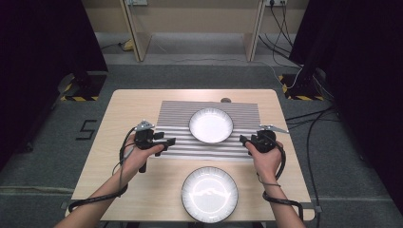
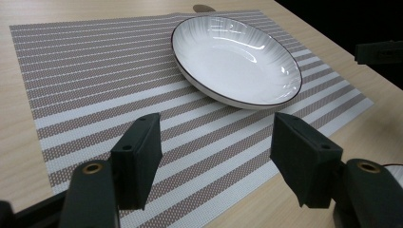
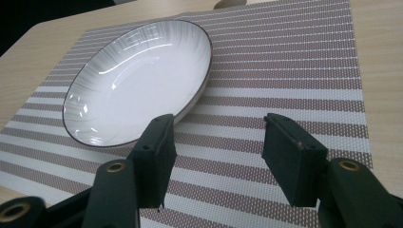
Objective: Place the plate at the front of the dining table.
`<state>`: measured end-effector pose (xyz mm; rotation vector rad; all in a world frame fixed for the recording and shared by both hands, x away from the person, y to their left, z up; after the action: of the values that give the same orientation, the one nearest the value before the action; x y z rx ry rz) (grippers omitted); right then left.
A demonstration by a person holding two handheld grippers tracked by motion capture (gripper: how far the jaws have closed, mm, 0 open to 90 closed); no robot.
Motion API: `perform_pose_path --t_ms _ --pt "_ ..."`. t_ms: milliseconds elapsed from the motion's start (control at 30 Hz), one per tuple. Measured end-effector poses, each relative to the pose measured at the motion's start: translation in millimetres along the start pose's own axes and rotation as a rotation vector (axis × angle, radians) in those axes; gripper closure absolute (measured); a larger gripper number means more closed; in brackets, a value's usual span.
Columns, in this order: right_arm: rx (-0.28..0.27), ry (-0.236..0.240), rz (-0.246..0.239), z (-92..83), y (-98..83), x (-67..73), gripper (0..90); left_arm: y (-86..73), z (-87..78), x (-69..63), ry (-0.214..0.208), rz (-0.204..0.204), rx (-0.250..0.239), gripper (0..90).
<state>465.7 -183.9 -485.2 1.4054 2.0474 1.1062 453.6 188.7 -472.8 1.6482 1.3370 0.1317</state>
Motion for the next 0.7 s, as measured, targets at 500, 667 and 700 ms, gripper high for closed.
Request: perform_pose_path --t_ms 500,667,700 --pt "0.006 -0.002 0.000 -10.3 -13.8 1.4 44.6 -19.2 -11.3 9.8 0.002 -0.016 0.001 34.1" --pt "0.002 -0.001 0.007 -15.3 -19.8 2.0 44.5 -22.0 -15.5 13.6 0.008 -0.016 -0.004 34.1" --pt "0.002 -0.003 0.004 -16.3 -20.8 1.7 44.5 -22.7 -16.1 13.9 0.007 -0.019 -0.003 34.1"
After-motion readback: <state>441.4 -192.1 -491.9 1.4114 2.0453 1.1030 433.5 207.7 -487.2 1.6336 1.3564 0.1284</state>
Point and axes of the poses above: each handheld gripper's, and its own axes: z roughly forward along the jaws, y roughly out of its top, x roughly to its left, the point moved 4 cm from there along z, roughly forward along the jaws, and after that the axes turned 15 degrees about -z, right-handed, at the moved point
